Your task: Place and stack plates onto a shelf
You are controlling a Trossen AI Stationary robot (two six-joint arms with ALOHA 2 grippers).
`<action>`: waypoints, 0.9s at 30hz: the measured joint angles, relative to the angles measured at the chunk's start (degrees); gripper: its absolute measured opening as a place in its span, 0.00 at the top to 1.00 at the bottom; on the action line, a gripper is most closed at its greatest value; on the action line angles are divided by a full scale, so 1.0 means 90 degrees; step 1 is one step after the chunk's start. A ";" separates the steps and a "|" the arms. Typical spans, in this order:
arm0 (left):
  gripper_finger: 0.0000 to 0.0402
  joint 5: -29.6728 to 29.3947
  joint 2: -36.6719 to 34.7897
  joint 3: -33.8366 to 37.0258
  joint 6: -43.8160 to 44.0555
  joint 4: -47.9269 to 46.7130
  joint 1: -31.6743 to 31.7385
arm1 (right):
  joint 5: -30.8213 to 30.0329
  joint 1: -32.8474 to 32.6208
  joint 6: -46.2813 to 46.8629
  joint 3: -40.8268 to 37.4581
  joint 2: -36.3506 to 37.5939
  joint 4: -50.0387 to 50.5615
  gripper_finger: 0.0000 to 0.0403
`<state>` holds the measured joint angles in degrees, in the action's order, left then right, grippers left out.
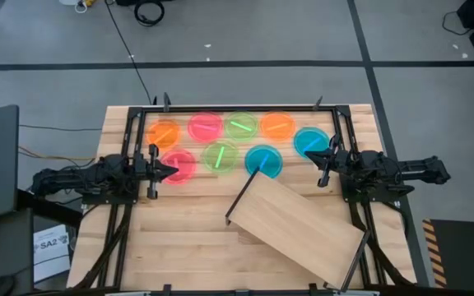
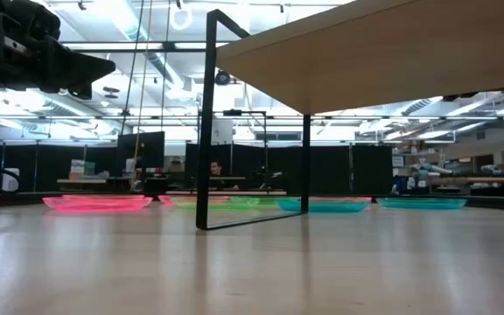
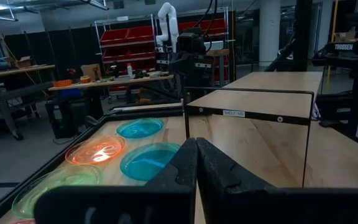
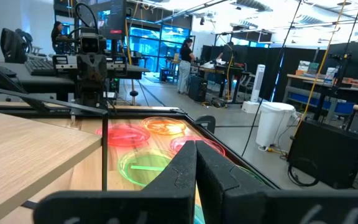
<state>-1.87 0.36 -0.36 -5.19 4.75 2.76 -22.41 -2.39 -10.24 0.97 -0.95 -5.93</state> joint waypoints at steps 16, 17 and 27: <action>0.98 -0.0001 0.0000 0.0000 0.0002 0.0002 0.0001 | 0.0111 0.0002 0.0452 0.0000 0.0000 -0.0700 0.94; 0.98 0.0000 0.0000 0.0000 0.0002 0.0002 0.0000 | 0.0109 0.0000 0.0562 -0.0002 0.0000 -0.0892 0.93; 0.98 0.0000 0.0000 0.0000 0.0002 0.0002 0.0001 | -0.0763 0.0002 0.0481 0.0000 0.0002 -0.2351 0.68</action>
<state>-1.87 0.36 -0.36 -5.17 4.78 2.77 -29.28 -2.37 -5.91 0.97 -0.93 -27.10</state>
